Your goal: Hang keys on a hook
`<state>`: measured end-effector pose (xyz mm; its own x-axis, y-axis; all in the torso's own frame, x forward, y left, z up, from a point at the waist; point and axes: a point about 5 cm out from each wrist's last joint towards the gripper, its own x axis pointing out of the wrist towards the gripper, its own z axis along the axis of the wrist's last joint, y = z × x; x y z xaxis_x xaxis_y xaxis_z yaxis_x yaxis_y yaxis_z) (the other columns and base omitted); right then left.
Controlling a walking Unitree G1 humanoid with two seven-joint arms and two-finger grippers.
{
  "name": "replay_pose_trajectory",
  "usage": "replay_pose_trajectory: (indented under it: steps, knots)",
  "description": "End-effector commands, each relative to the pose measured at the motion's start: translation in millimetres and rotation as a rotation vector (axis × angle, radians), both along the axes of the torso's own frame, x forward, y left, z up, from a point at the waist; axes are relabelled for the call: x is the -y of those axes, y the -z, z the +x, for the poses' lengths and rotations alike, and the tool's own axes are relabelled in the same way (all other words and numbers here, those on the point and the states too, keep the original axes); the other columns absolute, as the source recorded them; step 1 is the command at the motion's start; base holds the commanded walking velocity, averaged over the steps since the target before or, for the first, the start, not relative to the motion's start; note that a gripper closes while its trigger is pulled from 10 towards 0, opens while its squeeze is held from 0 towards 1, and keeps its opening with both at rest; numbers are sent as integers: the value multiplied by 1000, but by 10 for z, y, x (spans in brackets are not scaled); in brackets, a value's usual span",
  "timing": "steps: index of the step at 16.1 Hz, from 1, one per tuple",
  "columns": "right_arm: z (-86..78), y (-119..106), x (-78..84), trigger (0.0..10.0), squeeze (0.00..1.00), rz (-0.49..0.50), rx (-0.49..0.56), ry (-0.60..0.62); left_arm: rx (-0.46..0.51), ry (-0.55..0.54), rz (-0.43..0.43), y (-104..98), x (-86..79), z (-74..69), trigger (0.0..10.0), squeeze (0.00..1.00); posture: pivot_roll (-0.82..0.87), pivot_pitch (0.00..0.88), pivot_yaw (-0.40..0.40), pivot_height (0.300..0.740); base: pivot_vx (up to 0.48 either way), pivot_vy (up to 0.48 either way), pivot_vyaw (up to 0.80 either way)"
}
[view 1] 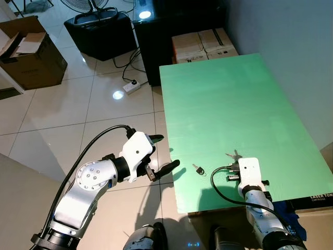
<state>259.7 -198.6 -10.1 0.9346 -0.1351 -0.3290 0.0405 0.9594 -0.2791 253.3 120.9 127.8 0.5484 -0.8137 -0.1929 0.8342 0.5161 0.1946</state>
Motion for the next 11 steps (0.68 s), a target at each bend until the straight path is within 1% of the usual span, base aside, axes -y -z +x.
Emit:
replay_pose_trajectory:
  steps: [1, 6, 8, 9, 11]
  knots:
    - [-12, 22, -24, 0, 0, 16, -9, -8, -1, 3, 21, 2, -26, -16, 10000, 0, 1, 176, 153, 740, 0, 0, 0]
    - [-16, 26, -25, 0, 0, 20, -8, -1, 0, 3, 22, 0, -26, -14, 10000, 0, 2, 175, 154, 740, 0, 0, 0]
    - [-9, 3, -14, 0, 0, 19, 14, 2, 1, 3, 24, 0, -27, -10, 10000, 0, -1, 169, 152, 740, 0, 0, 0]
    - [1, -30, -6, 0, 0, 18, 40, 3, 3, 2, 25, 1, -29, -7, 10000, 0, -3, 166, 150, 740, 0, 0, 0]
    - [39, -183, -7, 0, 0, 15, 150, -6, 16, -20, 27, -3, -62, 30, 10000, 0, -11, 146, 141, 740, 0, 0, 0]
